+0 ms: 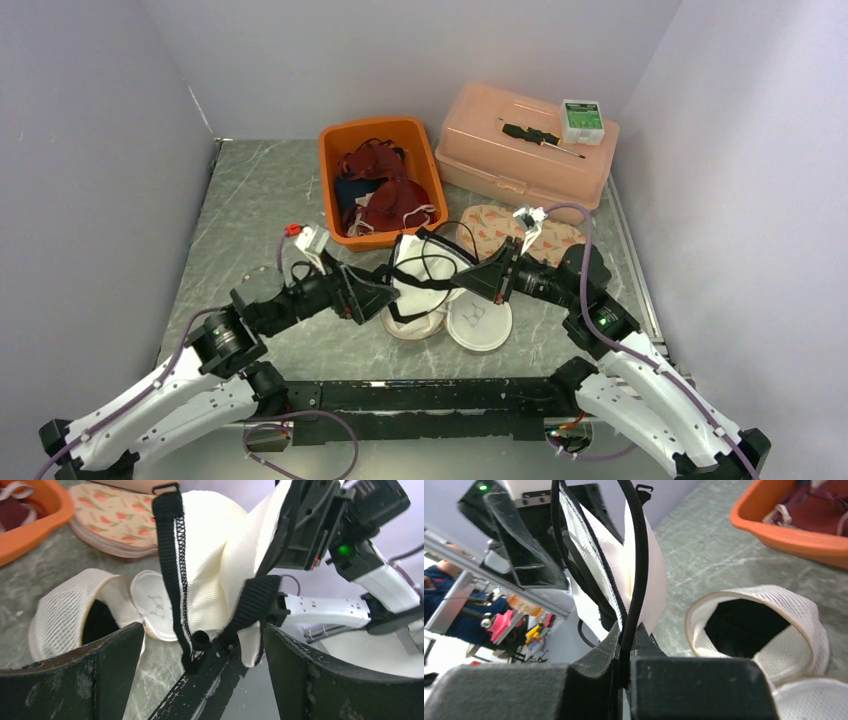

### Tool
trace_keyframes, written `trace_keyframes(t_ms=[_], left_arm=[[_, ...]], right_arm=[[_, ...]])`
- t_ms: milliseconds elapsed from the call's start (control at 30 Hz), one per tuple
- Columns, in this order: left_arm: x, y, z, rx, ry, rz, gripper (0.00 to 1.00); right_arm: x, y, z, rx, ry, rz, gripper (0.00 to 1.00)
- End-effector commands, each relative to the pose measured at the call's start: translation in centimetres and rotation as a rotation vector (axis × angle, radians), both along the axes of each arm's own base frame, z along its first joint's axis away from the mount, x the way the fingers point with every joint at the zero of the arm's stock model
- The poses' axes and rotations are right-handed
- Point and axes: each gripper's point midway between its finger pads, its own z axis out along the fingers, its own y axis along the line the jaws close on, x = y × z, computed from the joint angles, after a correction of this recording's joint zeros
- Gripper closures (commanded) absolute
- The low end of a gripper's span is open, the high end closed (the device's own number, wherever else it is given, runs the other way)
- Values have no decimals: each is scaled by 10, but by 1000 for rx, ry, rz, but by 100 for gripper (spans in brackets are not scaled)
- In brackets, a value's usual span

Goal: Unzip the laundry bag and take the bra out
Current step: Pick up the bra from the laundry bag.

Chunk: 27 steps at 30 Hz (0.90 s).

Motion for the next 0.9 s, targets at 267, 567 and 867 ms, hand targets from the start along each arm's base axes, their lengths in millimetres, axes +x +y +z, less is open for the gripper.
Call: trace_keyframes(t_ms=[267, 567, 867], left_arm=[[-34, -38, 71, -139, -241, -319, 6], [-30, -48, 65, -129, -214, -337, 24], [-3, -59, 35, -37, -88, -250, 88]], right_arm=[[-25, 4, 46, 199, -69, 207, 100], [-19, 6, 40, 196, -45, 194, 100], [-9, 5, 25, 161, -23, 129, 100]])
